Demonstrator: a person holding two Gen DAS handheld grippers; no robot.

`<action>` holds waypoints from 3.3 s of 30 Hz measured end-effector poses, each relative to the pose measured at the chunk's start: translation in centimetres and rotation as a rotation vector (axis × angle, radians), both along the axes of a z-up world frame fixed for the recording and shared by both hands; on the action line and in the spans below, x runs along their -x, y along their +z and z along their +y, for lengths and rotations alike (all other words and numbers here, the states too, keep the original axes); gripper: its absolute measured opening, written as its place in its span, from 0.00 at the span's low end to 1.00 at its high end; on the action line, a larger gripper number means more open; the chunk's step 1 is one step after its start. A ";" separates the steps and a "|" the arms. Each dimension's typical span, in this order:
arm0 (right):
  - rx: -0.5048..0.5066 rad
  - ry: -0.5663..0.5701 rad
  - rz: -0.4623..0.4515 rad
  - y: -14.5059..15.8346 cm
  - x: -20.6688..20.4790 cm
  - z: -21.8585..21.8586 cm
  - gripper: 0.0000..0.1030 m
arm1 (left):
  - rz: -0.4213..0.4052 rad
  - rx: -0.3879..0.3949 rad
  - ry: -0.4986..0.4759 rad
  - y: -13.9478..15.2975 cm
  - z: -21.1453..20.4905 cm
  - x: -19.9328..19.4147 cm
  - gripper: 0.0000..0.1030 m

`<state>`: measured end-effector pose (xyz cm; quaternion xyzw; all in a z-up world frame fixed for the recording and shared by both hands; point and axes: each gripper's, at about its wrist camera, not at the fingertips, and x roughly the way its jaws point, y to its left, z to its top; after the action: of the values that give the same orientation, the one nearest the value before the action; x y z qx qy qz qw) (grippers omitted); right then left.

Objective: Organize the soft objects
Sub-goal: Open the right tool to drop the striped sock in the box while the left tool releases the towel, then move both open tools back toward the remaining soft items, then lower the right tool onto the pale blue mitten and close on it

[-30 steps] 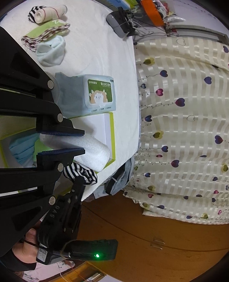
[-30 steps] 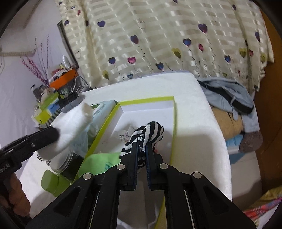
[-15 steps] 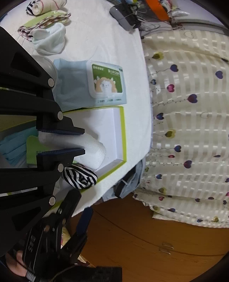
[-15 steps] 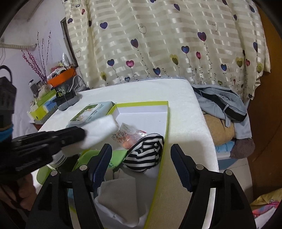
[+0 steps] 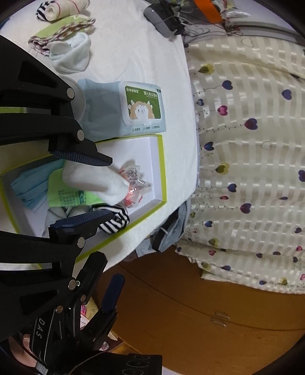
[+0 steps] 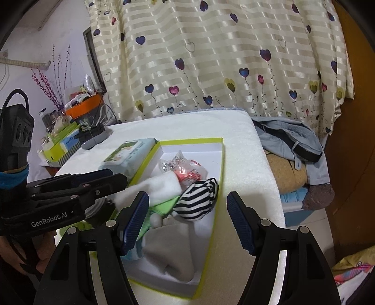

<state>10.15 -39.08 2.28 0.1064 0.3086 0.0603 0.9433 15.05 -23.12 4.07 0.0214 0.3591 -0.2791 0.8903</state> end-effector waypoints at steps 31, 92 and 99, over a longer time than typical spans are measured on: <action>0.046 0.140 -0.076 3.7 6.6 8.7 0.68 | -0.032 0.091 0.183 1.0 11.3 8.7 0.37; 0.143 0.433 0.034 2.7 -2.5 23.0 0.68 | 0.021 0.160 0.551 -2.8 30.2 5.6 0.38; 0.211 0.466 0.117 1.9 -7.1 25.0 0.67 | 0.026 0.151 0.586 -3.2 31.8 4.0 0.41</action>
<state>17.22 -14.07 4.20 -0.0631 0.3833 0.2370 0.8905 11.06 8.71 0.88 -0.1529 0.3397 -0.0364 0.9273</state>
